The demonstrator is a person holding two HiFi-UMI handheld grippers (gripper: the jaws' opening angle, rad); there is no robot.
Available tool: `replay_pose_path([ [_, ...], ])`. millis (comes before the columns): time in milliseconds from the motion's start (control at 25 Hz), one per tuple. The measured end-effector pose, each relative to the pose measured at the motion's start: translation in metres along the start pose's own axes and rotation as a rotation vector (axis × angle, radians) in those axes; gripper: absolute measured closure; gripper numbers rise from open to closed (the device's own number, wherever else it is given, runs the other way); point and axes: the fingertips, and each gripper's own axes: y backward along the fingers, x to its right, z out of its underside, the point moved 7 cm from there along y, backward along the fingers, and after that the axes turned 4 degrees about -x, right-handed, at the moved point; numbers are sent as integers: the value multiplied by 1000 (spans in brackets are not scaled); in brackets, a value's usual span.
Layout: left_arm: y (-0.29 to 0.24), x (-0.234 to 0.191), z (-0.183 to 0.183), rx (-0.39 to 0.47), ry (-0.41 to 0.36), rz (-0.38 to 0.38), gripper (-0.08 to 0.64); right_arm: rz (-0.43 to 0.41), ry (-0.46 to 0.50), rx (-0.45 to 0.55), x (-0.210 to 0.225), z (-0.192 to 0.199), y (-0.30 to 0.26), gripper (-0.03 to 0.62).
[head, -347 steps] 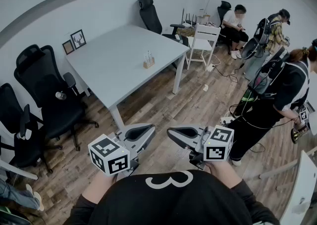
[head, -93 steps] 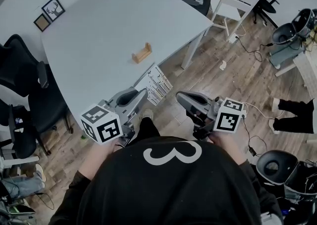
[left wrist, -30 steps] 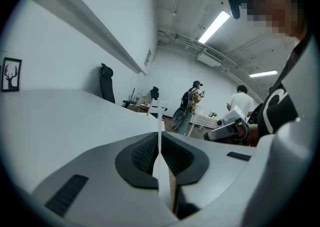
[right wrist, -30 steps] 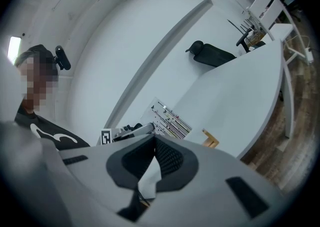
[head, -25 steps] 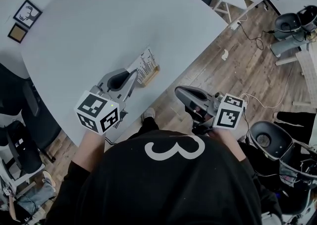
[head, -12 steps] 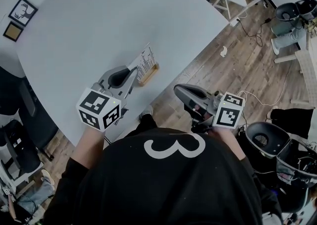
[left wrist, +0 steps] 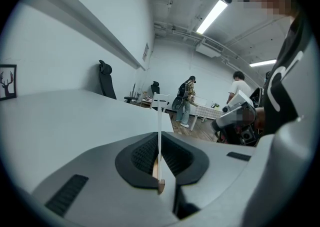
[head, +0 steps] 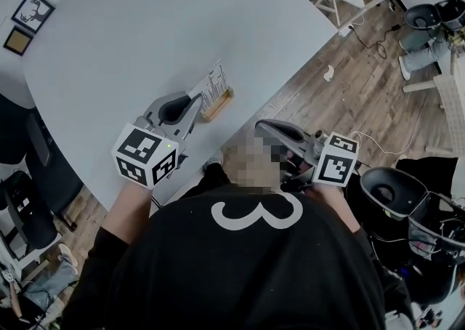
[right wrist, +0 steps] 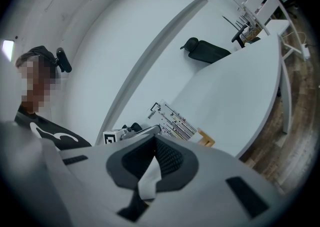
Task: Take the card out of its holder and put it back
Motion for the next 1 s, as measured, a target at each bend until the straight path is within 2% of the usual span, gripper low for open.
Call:
replay_pose_path([
  [1000,-2,-3,5,2,15,-25,535,8,-6,-7,1,2,1,583],
])
